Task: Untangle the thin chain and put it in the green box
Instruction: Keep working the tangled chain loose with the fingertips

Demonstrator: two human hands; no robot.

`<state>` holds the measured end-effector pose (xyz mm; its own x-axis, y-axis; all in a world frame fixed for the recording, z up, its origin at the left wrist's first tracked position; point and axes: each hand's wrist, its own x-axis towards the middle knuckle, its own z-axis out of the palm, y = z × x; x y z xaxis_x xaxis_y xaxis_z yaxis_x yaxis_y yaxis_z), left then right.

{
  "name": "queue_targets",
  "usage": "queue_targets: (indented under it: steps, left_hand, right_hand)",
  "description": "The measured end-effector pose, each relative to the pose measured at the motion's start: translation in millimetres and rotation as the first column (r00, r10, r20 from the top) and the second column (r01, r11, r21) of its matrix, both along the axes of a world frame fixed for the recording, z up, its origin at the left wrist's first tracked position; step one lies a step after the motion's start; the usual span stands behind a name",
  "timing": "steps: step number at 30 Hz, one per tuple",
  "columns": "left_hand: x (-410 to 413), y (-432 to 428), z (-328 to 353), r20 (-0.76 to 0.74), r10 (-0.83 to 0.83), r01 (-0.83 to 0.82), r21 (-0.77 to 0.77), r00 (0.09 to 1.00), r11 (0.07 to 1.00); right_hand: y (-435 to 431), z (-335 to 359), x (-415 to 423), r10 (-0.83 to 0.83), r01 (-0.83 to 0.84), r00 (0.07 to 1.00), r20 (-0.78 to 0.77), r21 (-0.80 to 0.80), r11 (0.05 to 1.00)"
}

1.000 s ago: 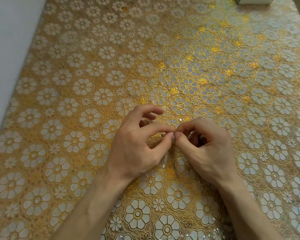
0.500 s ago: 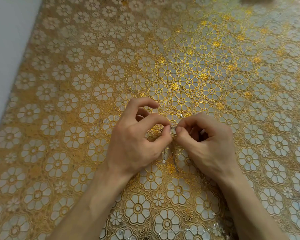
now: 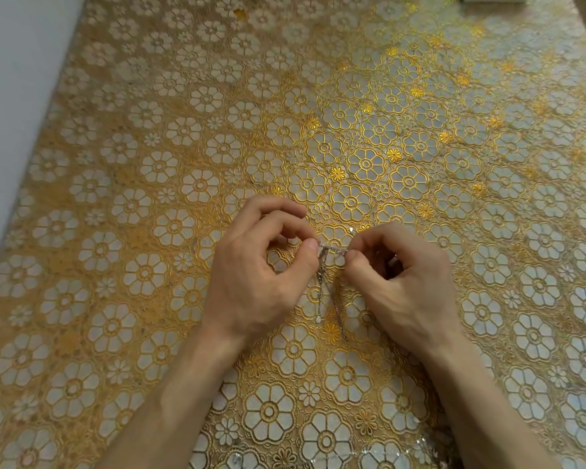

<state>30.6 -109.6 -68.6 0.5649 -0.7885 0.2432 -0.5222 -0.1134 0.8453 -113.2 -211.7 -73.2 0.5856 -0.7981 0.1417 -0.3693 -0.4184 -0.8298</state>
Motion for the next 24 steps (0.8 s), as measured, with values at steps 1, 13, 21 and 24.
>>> queue_targets:
  steps: [1,13,21,24]
  left_hand:
    - [0.1,-0.1,0.2,-0.007,-0.009,0.009,-0.002,1.0,1.0]
    - [1.1,2.8,6.4,-0.337,-0.052,0.042,-0.036,0.94,0.998]
    - [3.4,8.1,18.4,-0.51,-0.098,0.05,-0.108,0.855,0.993]
    - [-0.2,20.8,28.7,-0.578,-0.072,0.032,-0.078,0.813,0.996]
  right_hand:
    - [0.0,0.3,0.0,-0.003,0.003,1.0,-0.007,-0.005,1.0]
    - [0.5,2.0,2.1,-0.021,0.019,0.997,-0.069,-0.027,0.999]
    - [11.7,20.4,-3.3,0.047,-0.04,0.994,-0.103,0.069,0.997]
    - [20.4,29.7,-9.0,0.072,-0.059,0.993,-0.09,0.132,0.989]
